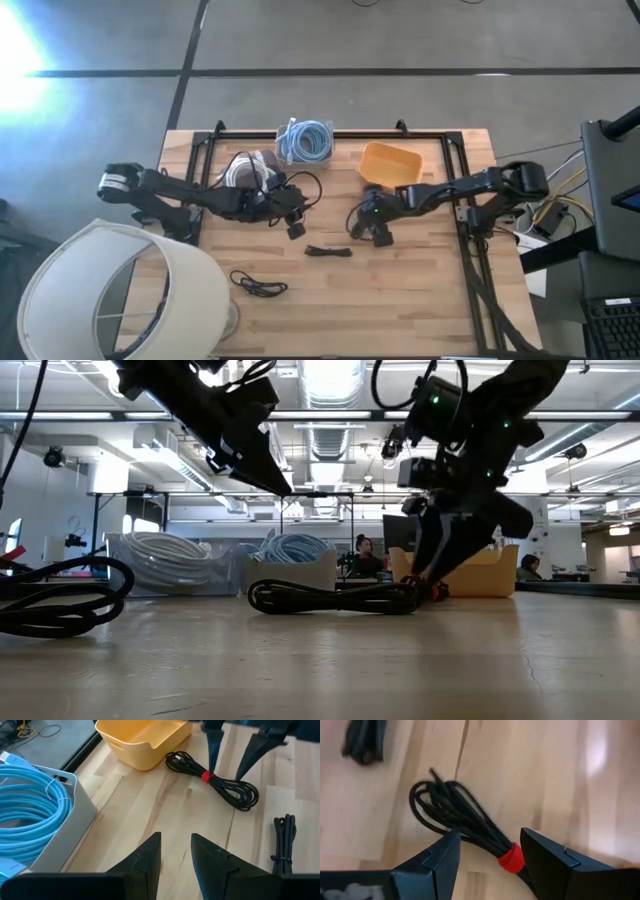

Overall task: Pick & Place USB Port
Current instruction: Put the top black USB cable into the yellow bin

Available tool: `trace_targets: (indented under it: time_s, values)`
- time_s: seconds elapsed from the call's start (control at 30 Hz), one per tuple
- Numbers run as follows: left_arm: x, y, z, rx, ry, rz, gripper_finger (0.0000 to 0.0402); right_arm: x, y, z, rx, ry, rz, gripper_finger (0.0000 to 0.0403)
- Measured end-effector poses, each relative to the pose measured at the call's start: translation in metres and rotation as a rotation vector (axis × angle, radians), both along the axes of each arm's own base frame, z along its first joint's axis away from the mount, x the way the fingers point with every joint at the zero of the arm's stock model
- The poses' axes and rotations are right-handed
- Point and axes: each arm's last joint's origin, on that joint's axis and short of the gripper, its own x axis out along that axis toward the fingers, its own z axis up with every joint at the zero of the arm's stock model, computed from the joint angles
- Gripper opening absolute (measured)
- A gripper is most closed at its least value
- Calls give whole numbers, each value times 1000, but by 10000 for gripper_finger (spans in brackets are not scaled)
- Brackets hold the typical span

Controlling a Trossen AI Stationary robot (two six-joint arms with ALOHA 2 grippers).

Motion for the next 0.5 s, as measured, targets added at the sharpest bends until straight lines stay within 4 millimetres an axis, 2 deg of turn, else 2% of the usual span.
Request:
trace_targets:
  time_s: [0.33, 0.5]
  values:
    - [0, 0, 0, 7, 7, -20, 110, 18, -2, -24, -69, 125, 68, 199]
    - [0, 0, 0, 7, 7, -20, 110, 29, -2, -26, -83, 153, 100, 168]
